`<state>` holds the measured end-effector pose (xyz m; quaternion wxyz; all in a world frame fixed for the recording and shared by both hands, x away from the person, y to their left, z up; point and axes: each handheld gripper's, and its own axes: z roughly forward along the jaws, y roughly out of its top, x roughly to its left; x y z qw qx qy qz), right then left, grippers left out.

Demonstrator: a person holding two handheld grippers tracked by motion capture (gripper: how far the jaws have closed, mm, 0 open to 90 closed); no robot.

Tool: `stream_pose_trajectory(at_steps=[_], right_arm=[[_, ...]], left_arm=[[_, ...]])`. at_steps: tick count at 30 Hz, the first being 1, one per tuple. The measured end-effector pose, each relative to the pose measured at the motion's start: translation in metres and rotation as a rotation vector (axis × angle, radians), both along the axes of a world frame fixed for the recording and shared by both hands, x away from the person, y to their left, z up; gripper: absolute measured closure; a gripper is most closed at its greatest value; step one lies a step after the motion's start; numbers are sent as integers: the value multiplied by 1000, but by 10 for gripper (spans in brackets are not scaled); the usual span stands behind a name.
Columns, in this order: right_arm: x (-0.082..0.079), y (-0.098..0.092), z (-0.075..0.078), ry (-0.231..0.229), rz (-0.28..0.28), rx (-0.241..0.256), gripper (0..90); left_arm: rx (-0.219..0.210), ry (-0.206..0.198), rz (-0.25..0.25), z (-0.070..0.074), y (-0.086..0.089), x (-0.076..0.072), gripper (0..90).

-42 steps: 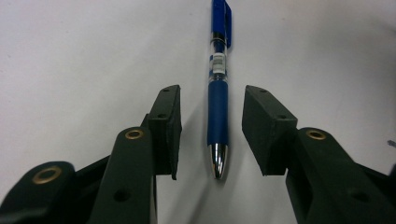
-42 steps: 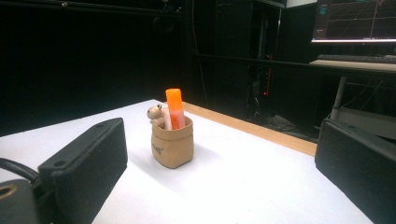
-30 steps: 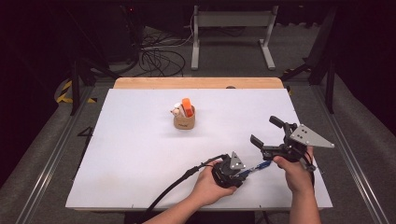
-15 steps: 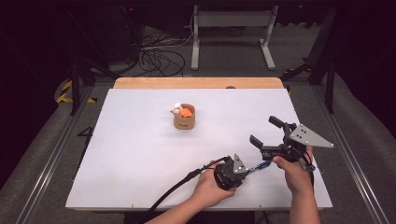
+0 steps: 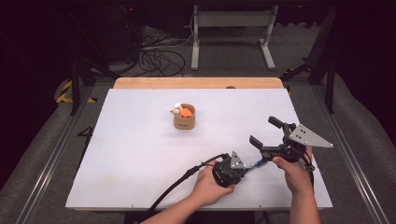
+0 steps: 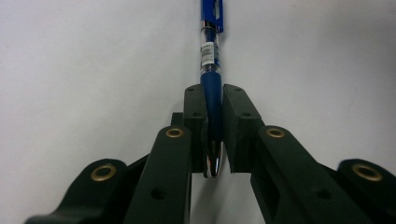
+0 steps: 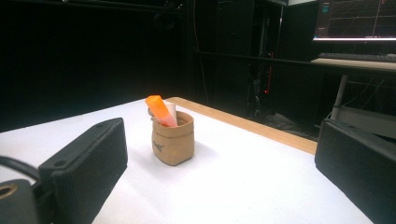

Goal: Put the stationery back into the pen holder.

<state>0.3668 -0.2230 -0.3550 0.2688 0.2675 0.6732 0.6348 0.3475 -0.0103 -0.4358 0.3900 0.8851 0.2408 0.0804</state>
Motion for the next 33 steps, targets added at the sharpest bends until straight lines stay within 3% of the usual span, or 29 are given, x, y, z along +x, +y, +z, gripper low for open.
stream_pose_trajectory(at_steps=[12,18,25,33], right_arm=[[0,3,-1,-18,24,-19,89],[-1,8,-2,-48,45,-65,113],[-1,13,-4,-83,44,-136,139],[0,23,-9,-109,37,-261,204]], left_arm=[[-88,8,34,26,33,18,807],[-109,10,38,37,47,23,807],[-101,-1,24,50,61,28,807],[-111,3,21,61,72,32,806]])
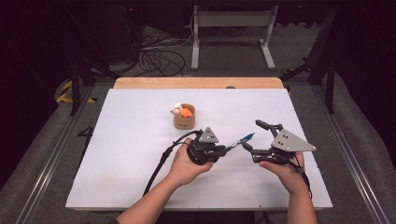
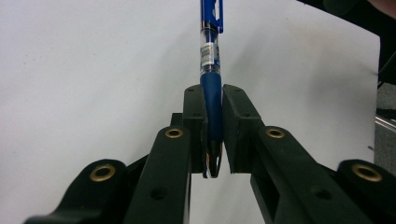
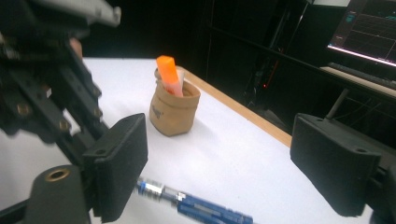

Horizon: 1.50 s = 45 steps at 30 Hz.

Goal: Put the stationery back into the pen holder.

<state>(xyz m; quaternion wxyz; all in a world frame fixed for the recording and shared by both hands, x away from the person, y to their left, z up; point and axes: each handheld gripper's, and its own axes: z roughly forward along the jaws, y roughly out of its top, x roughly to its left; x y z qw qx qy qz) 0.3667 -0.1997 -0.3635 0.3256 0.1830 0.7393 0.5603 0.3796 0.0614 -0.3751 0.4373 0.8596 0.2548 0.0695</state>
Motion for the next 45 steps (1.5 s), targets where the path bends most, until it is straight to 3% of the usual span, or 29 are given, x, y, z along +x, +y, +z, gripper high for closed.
stream_pose_trajectory(at_steps=[11,31,38,45], right_arm=[[-2,12,-5,-69,-9,-171,311],[-7,31,-11,-216,-37,-443,430],[-7,35,-14,-252,-48,-531,473],[-8,40,-18,-253,-47,-598,514]], left_arm=[[15,-2,-14,13,8,3,806],[16,3,-35,18,8,3,806],[22,-3,-30,20,9,5,806],[14,-2,-39,22,9,4,805]])
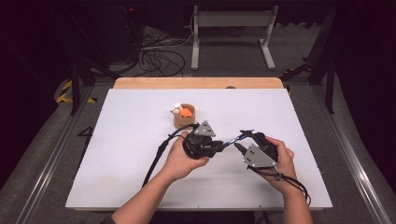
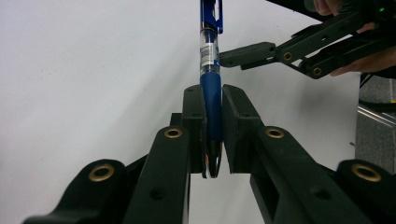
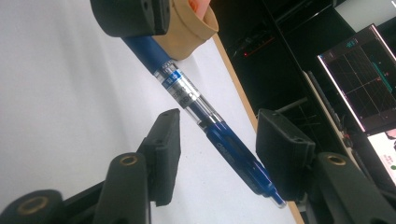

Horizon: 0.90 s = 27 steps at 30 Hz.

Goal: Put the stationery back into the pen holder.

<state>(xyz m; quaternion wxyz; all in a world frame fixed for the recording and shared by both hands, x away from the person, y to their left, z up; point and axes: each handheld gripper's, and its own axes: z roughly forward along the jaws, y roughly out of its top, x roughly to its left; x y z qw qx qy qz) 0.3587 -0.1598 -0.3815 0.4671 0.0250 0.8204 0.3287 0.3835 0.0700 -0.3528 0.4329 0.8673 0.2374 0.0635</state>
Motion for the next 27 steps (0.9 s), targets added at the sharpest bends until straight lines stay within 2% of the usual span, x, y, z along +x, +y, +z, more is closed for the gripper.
stream_pose_trajectory(at_steps=[4,9,12,16,24,27], right_arm=[[-1,3,-2,-20,-8,-52,559],[-1,7,-3,-66,-19,-132,628],[-2,8,-5,-76,-24,-161,674],[-2,9,-7,-79,-25,-188,710],[-2,12,-11,-54,-12,-215,770],[-3,13,-13,-45,-11,-223,789]], left_arm=[[-11,7,9,0,-1,0,805],[-10,8,6,0,0,1,805],[-16,9,8,0,-1,1,804],[-33,11,9,1,1,1,803],[-66,9,11,4,5,3,798],[-62,-1,5,6,6,3,797]])
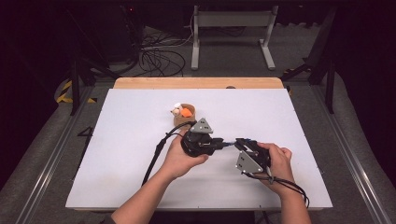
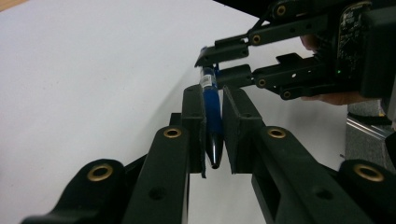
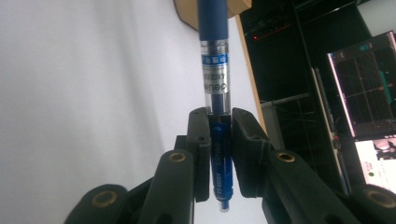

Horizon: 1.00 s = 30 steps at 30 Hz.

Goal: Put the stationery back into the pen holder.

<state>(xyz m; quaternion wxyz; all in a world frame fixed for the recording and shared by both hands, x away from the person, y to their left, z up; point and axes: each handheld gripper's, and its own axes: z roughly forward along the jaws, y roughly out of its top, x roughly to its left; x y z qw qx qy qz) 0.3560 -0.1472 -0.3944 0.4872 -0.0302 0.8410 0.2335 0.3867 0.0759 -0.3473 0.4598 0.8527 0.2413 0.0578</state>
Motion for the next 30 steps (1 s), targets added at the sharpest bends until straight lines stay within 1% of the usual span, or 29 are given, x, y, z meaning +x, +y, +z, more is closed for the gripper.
stream_pose_trajectory(at_steps=[1,2,4,6,7,9,10,11,13,14,15,16,17,19,20,21,23,26,27,30], right_arm=[[0,0,-1,27,17,-22,794],[0,1,-1,40,26,-20,797],[0,1,-2,48,23,-15,798],[0,1,-2,49,22,-13,799],[0,1,-3,58,26,-14,799],[2,1,-3,60,22,-17,799],[1,1,-4,60,9,-7,799],[2,1,-4,66,11,-5,799],[3,0,-3,66,-2,3,799],[4,0,-4,69,-6,16,799],[4,-1,-3,69,-6,9,799],[4,-1,-4,75,-14,35,799],[5,-2,-4,79,-14,39,799],[5,-2,-4,68,-30,79,799],[5,-3,-3,83,-26,85,799],[6,-4,-3,85,-23,95,799],[5,-4,-3,90,-38,122,799],[6,-5,-3,95,-37,151,799],[7,-5,-3,97,-38,171,799],[8,-5,-2,104,-35,201,799]], left_arm=[[-6,0,1,0,0,0,797],[-8,1,2,1,0,1,795],[-5,-2,1,1,1,1,791],[-13,-9,-1,1,2,2,773],[-14,-17,-1,2,2,2,749],[-29,-27,-5,3,4,1,703],[-30,-34,-8,3,4,1,696],[-34,-37,-8,4,5,1,675],[-47,-45,-6,5,6,1,623],[-56,-51,-4,5,6,0,594],[-60,-60,-7,6,7,0,573],[-67,-65,-7,7,8,-1,552],[-69,-70,-4,7,8,-1,530],[-74,-77,0,8,10,-1,493],[-75,-80,0,8,11,-1,472],[-76,-86,-2,8,12,0,448],[-88,-87,2,8,14,-1,405],[-99,-94,11,9,19,0,337],[-100,-99,15,9,22,0,326],[-114,-115,28,11,28,0,278]])
